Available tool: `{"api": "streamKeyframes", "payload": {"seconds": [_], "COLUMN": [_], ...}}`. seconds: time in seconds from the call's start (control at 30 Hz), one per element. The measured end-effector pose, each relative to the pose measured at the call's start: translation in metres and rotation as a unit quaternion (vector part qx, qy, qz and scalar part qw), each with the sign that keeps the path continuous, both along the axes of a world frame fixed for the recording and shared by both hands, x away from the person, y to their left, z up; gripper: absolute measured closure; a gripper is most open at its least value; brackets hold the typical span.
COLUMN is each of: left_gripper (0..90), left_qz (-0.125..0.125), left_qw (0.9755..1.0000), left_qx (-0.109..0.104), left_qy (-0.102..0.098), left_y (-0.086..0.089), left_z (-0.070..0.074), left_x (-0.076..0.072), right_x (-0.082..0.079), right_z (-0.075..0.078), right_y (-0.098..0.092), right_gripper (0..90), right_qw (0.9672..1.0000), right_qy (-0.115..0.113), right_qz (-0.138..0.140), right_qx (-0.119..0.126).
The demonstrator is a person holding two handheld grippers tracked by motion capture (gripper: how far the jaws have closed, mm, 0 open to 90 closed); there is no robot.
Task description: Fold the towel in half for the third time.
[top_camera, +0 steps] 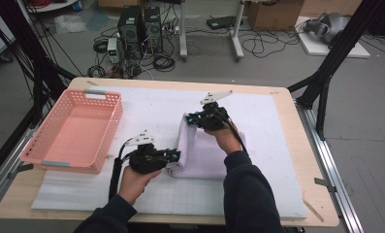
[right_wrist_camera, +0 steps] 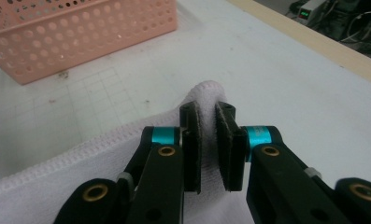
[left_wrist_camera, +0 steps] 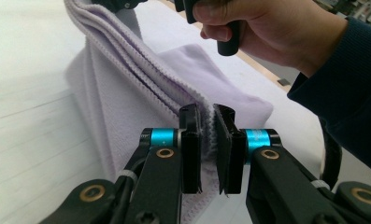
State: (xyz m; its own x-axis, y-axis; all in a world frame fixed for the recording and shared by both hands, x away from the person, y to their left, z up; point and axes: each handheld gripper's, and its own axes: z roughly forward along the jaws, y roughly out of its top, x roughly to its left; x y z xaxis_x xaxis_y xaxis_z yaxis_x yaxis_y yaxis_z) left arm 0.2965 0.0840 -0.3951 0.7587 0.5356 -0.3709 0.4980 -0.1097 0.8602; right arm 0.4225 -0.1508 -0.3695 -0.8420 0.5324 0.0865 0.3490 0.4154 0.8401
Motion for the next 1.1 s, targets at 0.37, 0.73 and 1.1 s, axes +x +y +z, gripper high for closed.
{"api": "streamKeyframes", "payload": {"seconds": [0.37, 0.73, 1.1], "left_gripper": [81.3, 80.9, 41.6], "left_qz": [-0.042, -0.051, -0.057], "left_qw": [0.999, 0.9982, 0.9975], "left_qx": [0.008, 0.027, 0.027], "left_qy": [0.013, 0.019, 0.029], "left_y": [-0.068, -0.124, -0.133], "left_z": [-0.005, -0.014, -0.015], "left_x": [0.011, 0.02, 0.023], "right_x": [-0.008, -0.009, -0.014], "right_z": [-0.009, -0.017, -0.033], "right_y": [-0.059, -0.096, -0.119], "right_gripper": [81.0, 80.8, 68.5], "right_qw": [0.9993, 0.9972, 0.9919], "right_qy": [-0.006, -0.001, 0.008], "right_qz": [-0.035, -0.069, -0.119], "right_qx": [-0.012, -0.03, -0.042]}}
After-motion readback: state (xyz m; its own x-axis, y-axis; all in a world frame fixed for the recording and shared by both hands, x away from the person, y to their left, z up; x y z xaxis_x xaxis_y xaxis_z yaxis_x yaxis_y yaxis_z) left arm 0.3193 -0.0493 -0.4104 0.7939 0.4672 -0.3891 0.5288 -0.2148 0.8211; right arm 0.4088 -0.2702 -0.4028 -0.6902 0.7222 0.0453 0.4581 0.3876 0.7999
